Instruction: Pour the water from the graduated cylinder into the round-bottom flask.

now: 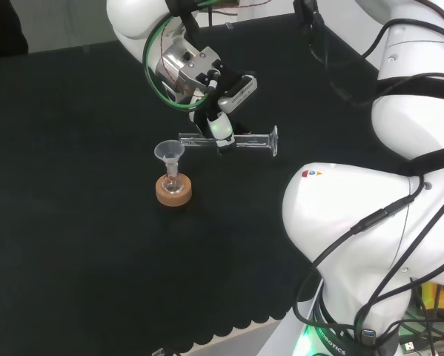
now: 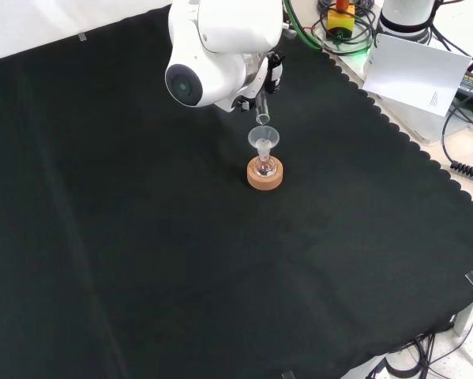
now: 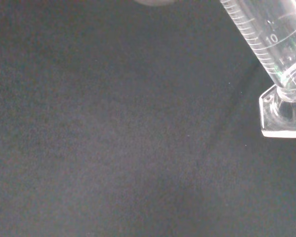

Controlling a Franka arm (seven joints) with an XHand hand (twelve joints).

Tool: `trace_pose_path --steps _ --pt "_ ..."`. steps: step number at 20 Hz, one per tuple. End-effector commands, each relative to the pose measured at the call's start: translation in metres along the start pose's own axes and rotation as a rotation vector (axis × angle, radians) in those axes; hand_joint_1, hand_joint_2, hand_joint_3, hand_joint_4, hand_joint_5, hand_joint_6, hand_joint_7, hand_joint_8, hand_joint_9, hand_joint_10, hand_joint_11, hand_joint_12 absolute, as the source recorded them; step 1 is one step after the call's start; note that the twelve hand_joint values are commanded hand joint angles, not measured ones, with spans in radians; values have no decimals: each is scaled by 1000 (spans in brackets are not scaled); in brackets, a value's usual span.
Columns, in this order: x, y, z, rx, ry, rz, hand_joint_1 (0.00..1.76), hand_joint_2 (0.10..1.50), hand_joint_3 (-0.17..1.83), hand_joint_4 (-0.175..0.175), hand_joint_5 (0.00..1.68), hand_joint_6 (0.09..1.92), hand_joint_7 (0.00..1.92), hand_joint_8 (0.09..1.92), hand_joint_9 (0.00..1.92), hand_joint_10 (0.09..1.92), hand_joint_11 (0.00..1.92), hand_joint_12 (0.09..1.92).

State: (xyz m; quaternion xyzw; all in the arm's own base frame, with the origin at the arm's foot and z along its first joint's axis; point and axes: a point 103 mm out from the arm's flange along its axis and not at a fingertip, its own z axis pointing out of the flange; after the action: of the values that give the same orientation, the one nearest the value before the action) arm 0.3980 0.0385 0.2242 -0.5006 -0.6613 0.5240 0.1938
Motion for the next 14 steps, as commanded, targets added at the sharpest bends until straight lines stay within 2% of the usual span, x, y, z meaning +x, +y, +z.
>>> trace_pose_path --steps 1,10,14 --pt "6 0 -4 5 -12 -6 1259 1120 0 -175 953 1025 992 1017 1393 106 1069 870" --pt "8 3 -8 15 -12 -4 1259 1119 0 -175 954 1023 994 1015 1396 103 1070 869" --pt "7 5 -7 -3 5 -1 1259 1119 0 -175 955 1022 994 1014 1399 102 1071 868"
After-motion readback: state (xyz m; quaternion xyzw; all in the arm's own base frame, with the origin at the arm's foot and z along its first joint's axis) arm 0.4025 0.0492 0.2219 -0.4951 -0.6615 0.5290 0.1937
